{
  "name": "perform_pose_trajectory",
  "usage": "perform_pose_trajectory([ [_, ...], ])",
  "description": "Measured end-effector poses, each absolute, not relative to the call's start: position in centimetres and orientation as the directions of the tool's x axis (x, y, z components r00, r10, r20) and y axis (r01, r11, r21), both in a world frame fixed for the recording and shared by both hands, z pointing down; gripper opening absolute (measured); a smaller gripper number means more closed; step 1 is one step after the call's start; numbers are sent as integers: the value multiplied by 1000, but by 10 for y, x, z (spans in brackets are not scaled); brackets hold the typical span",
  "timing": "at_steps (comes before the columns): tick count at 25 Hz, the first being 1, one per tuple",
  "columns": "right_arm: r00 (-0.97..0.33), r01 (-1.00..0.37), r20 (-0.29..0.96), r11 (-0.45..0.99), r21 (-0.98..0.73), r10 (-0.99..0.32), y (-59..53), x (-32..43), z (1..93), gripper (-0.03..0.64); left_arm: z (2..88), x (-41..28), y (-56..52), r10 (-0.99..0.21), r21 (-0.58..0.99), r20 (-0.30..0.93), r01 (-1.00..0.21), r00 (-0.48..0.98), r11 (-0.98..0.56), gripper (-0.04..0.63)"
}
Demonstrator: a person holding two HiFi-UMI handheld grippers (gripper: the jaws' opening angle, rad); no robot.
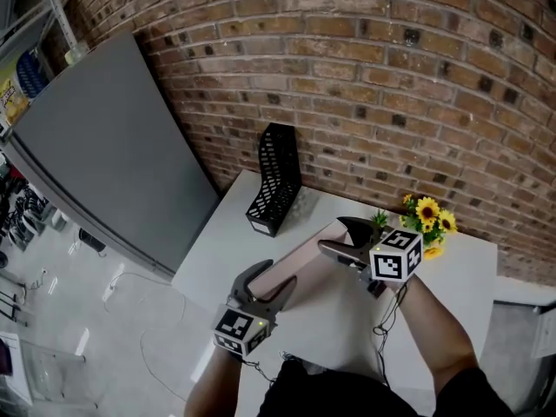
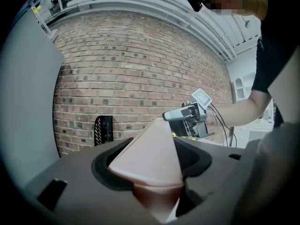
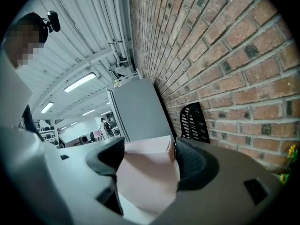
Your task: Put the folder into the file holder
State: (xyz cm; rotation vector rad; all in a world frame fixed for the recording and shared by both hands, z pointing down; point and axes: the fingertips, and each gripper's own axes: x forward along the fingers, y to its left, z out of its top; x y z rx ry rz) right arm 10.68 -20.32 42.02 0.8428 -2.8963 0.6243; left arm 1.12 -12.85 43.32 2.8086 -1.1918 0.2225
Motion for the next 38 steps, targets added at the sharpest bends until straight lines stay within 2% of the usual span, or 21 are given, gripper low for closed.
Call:
perform_pose_trajectory([
  [5, -810, -586, 168, 768, -258, -562, -199, 107, 413, 330, 432, 11, -121, -746, 21, 158, -757, 647, -653, 242],
  [9, -777, -629, 112, 750, -206, -620, -195, 113, 396, 308, 428, 4, -112, -786, 20, 141, -795, 602, -606, 235],
  [12, -749, -661, 99, 731, -171, -655, -193, 121, 387, 193, 420, -2, -107, -821, 21, 123, -829, 557, -559, 232],
  [14, -733, -680, 100, 720, -136, -673, -189, 125, 386, 43, 413, -6, -104, -845, 20, 107, -851, 524, -525, 230],
  [15, -728, -686, 97, 718, -122, -679, -187, 127, 385, 5, 409, -8, -102, -856, 21, 98, -861, 508, -509, 230],
  [25, -725, -689, 62, 722, -65, -686, -168, 132, 368, 3, 373, -20, -87, -915, 27, 70, -918, 396, -395, 227],
  [38, -729, -683, 37, 723, -105, -683, -170, 136, 360, 3, 306, -64, -114, -971, 4, -37, -971, 237, -237, 224],
])
